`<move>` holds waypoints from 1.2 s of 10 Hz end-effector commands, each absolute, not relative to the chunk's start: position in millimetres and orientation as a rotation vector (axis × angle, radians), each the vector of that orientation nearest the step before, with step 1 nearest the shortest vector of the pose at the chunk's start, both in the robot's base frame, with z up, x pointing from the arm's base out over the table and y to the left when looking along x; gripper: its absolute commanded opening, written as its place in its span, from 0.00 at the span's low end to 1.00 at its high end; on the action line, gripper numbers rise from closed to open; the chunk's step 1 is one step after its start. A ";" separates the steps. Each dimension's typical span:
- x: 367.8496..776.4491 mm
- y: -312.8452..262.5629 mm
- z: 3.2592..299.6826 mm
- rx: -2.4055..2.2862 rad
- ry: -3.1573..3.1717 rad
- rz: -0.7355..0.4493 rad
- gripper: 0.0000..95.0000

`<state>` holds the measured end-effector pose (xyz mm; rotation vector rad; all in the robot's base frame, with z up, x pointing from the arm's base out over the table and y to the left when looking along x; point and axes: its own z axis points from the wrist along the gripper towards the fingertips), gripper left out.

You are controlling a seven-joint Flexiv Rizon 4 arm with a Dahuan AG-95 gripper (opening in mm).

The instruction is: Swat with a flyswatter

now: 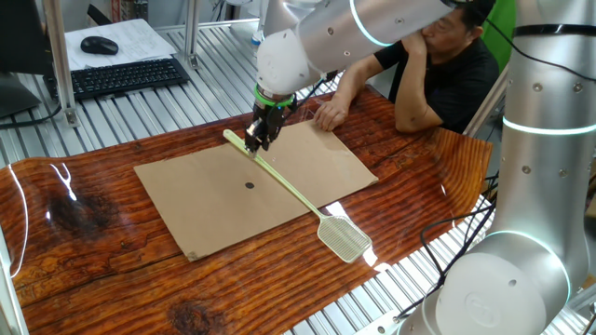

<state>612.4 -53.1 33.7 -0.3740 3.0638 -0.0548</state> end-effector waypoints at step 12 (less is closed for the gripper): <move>610.0 -56.0 13.4 -0.374 3.045 -0.040 0.20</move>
